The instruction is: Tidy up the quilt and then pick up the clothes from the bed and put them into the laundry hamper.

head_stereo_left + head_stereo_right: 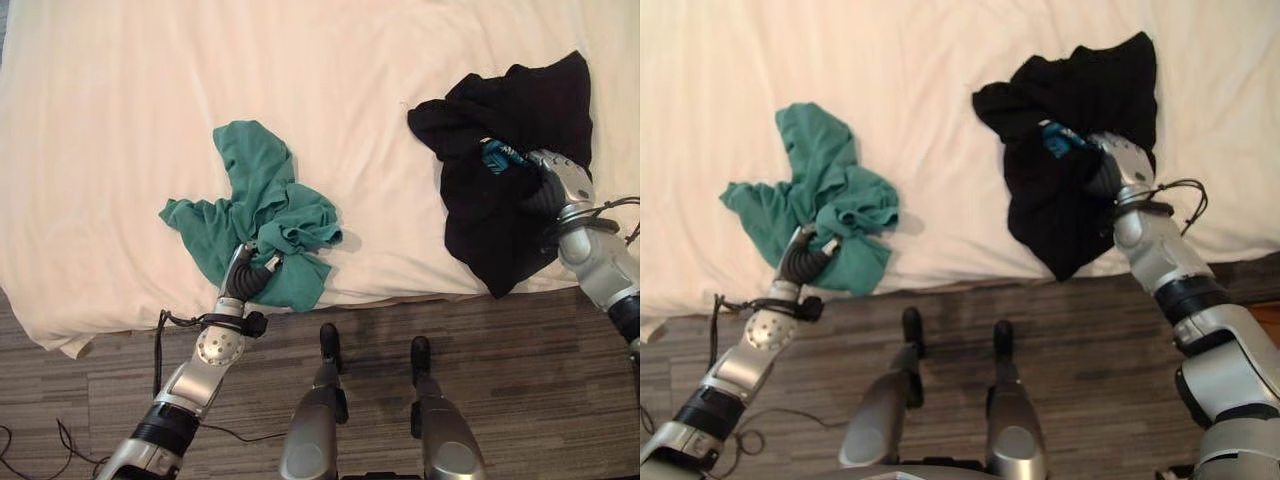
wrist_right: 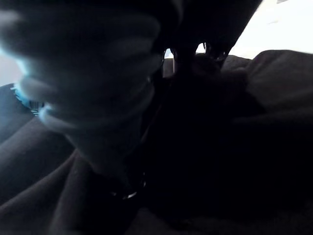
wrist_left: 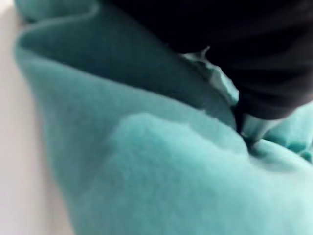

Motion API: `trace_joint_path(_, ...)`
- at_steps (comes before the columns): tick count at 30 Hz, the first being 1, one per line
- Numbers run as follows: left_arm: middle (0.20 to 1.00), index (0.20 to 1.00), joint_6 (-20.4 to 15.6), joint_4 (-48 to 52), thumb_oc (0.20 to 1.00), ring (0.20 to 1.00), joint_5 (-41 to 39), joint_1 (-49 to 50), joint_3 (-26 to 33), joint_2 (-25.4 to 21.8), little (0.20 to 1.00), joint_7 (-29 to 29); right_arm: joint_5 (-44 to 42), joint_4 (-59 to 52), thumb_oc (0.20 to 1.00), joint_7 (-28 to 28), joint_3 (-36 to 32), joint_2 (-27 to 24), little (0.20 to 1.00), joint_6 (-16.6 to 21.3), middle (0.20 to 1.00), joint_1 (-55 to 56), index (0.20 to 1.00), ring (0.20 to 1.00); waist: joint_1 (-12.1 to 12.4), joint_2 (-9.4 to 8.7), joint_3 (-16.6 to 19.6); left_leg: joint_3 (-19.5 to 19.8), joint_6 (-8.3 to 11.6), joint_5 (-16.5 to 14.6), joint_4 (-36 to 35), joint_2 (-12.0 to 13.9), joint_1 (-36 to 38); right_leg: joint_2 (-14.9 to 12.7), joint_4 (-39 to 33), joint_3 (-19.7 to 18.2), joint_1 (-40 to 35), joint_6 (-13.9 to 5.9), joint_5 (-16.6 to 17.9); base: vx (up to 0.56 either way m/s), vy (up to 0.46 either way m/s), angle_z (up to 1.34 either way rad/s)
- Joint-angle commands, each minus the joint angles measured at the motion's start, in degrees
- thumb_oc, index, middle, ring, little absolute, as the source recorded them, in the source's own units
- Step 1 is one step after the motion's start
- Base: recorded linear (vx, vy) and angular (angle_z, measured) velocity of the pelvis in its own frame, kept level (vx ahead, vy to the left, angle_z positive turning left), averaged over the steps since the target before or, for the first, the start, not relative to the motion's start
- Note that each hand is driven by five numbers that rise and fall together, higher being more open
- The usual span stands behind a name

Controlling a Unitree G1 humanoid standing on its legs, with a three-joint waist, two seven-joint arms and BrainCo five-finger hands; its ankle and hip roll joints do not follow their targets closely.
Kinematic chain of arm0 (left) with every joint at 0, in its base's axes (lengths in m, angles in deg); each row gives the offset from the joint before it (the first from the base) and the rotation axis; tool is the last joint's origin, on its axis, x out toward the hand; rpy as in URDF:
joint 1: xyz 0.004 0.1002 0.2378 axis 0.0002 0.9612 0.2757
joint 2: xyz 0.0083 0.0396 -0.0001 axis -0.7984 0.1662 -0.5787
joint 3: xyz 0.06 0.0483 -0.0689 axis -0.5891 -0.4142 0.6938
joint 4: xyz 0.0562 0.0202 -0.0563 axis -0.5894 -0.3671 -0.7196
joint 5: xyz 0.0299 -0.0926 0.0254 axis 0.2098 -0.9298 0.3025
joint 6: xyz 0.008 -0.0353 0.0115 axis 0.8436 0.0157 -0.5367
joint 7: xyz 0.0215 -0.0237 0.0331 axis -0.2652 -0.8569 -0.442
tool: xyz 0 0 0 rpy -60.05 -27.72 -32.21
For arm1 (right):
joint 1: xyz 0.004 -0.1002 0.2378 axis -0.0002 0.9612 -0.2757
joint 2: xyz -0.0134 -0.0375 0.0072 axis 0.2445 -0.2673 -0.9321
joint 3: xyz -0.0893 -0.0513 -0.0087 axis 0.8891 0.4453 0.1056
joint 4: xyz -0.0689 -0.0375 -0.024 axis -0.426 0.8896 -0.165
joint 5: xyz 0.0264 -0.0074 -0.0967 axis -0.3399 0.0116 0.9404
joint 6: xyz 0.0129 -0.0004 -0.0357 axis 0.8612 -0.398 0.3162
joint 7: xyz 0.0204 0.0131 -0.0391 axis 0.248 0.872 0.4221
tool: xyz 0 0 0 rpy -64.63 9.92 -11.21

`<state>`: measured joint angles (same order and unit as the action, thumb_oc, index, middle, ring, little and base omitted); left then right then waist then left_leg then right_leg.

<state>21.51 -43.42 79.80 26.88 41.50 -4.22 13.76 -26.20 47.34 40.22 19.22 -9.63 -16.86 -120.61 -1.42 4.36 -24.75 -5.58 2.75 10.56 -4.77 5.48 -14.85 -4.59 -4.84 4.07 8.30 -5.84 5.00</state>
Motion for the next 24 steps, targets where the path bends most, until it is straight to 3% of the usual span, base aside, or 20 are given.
trace_joint_path(1,0.2,0.2,3.2,-4.46,0.2,0.2,-3.22,8.06,-2.36,-2.44,0.2,2.7,-6.91,2.61,0.2,4.2,0.33,4.0,0.2,1.96,0.2,2.79,0.2,0.2,3.51,-1.53,-0.3,1.05,4.23,-5.53,-0.23,0.48,2.08,-1.85,7.88,-0.09,5.51,-1.57,-7.36,0.0,0.024,0.19)
trace_joint_path(4,0.2,0.2,4.46,-5.44,0.2,0.2,-2.41,7.42,-2.12,-0.03,0.2,2.91,-12.53,-1.22,0.2,4.44,-6.42,10.05,0.2,3.06,0.2,13.11,0.2,0.2,3.01,-2.28,0.86,0.78,4.04,-6.33,-0.23,0.44,3.25,-1.97,6.6,-0.08,3.69,-1.6,-7.29,0.04,0.05,0.21)
trace_joint_path(5,0.2,0.2,5.82,-7.92,0.2,0.2,-0.93,7.28,-0.36,2.47,0.2,2.32,-12.93,-6.23,0.2,4.98,-10.21,14.76,0.2,4.03,0.2,22.16,0.2,0.2,2.25,-3.25,2.23,0.46,3.73,-7.23,-0.23,0.54,4.55,-2.06,5.6,-0.06,2.1,-1.64,-7.22,0.08,0.052,0.19)
trace_joint_path(9,0.2,0.2,7.17,-9.65,0.2,0.2,0.67,9.5,2.02,4.22,0.2,2.98,-13.31,-14.08,0.2,7.77,-14.56,19.4,0.2,5.35,0.2,34.91,0.2,0.2,0.96,-5.3,5.08,-0.19,3.11,-8.82,-0.23,0.45,7.18,-2.2,3.79,0.02,-0.85,-1.93,-6.96,0.15,0.057,0.06)
trace_joint_path(10,0.2,0.2,7.78,-10.75,0.2,0.2,-1.78,11.97,3.71,6.05,0.2,4.83,-14.33,-15.9,0.2,10.38,-16.91,21.9,0.2,5.7,0.2,43.28,0.2,0.2,-0.4,-6.47,6.8,-0.82,2.6,-9.84,-0.23,0.36,9.16,-2.36,3.01,-0.32,-2.68,-2.26,-6.74,0.09,0.076,-0.04)
trace_joint_path(14,0.2,0.2,8.76,-10.38,0.2,0.2,-3.47,15.34,5.5,7.08,0.2,7.07,-15.63,-13.28,0.2,13.38,-20.06,26.37,0.2,5.15,0.2,52.21,0.2,0.2,-2.3,-7.86,10.06,-2.53,1.62,-11.48,-0.23,0.21,12.63,-2.81,3.17,-1.43,-4.61,-3.08,-6.36,0.12,0.16,-0.11)
trace_joint_path(18,0.2,0.2,9.2,-9.97,0.2,0.2,-5.36,16.63,6.37,7.45,0.2,7.49,-17.77,-11.33,0.2,13.93,-21.6,28.22,0.2,4.73,0.2,54.59,0.2,0.2,-2.84,-8.12,10.56,-3.79,0.98,-12.39,-0.23,0.1,14.81,-2.67,7.12,-2.46,-4.24,-3.55,-7.09,0.03,0.098,-0.32)
trace_joint_path(20,0.2,0.2,9.2,-12.54,0.2,0.2,-7.18,16.86,6.73,9.04,0.2,5.98,-18.3,-8.37,0.2,13.49,-20.82,29.56,0.2,4.53,0.2,53.71,0.2,0.2,-4.15,-7.0,10.32,-1.32,0.65,-12.03,-0.23,-0.33,14.7,0.75,10.26,-11.21,-2.99,-3.7,-8.28,0.01,0.033,-0.15)
trace_joint_path(21,0.2,0.2,9.18,-12.57,0.2,0.2,-7.18,16.85,6.74,9.08,0.2,5.96,-18.3,-8.31,0.2,13.47,-20.79,29.54,0.2,4.56,0.2,53.66,0.2,0.2,-4.1,-6.98,10.33,-1.4,0.65,-12.08,-0.23,-0.31,14.72,0.79,10.41,-11.29,-2.91,-3.69,-8.36,-0.01,0.017,0.05)
trace_joint_path(22,0.2,0.2,8.92,-14.01,0.2,0.2,-7.5,16.45,6.12,9.2,0.2,5.2,-17.62,-7.36,0.2,13.02,-19.45,29.1,0.2,4.52,0.2,53.02,0.2,0.2,-4.72,-6.2,10.22,0.46,0.49,-11.45,-0.23,-0.72,14.13,3.24,10.62,-17.28,-1.8,-3.26,-9.04,-0.03,0.01,0.11)
trace_joint_path(23,0.2,0.2,8.56,-14.56,0.2,0.2,-7.63,15.86,5.75,9.12,0.2,5.07,-17.56,-7.46,0.2,12.46,-18.86,28.99,0.2,4.59,0.2,52.22,0.2,0.2,-4.44,-5.8,10.23,1.87,0.22,-10.93,-0.23,-1.42,13.56,3.92,9.37,-19.85,-2.17,-2.31,-9.7,-0.01,-0.051,0.64)
trace_joint_path(24,0.2,0.2,8.16,-15.95,0.2,0.2,-7.67,14.88,4.97,9.42,0.2,4.89,-17.21,-7.57,0.2,11.61,-17.3,28.39,0.2,4.54,0.2,49.71,0.2,0.2,-3.21,-5.08,10.12,4.65,0.12,-10.6,-0.23,-2.63,12.75,3.4,7.41,-19.67,-3.24,-0.74,-9.35,-0.01,-0.055,0.86)
